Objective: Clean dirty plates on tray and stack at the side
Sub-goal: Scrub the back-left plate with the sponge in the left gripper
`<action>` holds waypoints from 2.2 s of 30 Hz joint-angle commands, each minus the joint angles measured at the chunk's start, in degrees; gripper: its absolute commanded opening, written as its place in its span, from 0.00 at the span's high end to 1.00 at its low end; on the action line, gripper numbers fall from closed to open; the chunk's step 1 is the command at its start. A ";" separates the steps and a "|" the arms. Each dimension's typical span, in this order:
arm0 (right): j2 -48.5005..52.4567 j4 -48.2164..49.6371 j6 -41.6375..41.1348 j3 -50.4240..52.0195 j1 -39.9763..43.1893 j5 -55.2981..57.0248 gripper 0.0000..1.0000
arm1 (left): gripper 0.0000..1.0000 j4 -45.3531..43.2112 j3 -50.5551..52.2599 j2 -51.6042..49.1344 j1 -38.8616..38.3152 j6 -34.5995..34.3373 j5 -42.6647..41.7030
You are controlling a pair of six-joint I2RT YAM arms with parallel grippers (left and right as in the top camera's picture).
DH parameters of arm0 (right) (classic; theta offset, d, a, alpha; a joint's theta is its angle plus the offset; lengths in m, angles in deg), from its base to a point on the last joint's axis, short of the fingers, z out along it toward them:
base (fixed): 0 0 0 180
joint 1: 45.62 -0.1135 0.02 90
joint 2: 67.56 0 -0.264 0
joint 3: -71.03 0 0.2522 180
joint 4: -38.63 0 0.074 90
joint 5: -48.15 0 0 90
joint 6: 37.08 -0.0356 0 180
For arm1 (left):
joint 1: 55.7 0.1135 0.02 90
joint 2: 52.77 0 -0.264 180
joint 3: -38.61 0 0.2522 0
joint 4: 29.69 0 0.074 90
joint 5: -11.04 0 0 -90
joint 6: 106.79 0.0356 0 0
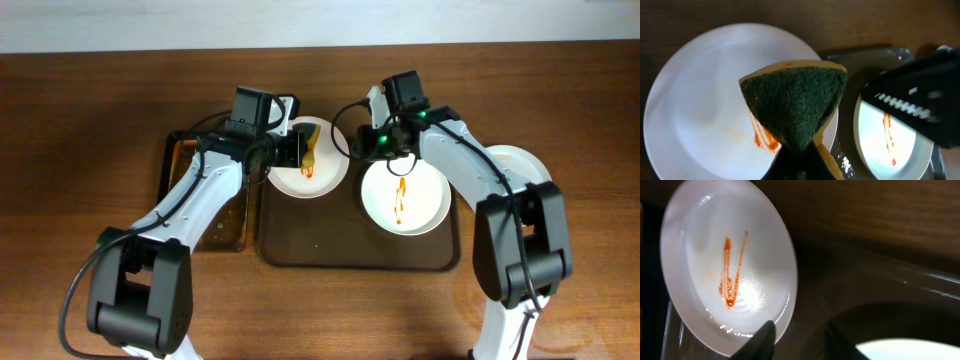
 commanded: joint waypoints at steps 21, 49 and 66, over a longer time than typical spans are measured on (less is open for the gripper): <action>5.75 3.32 -5.25 -0.66 -0.83 -5.66 0.80 | 1.00 -10.78 -0.61 -12.72 0.02 -11.82 -6.86; 5.75 2.23 -11.85 0.22 -3.04 -0.04 0.91 | 1.00 -8.92 -0.46 -16.35 -1.18 -12.20 -3.48; 3.52 -1.07 -10.84 -0.15 -2.82 2.60 0.96 | 1.00 5.55 -0.46 0.79 6.12 -1.40 -0.37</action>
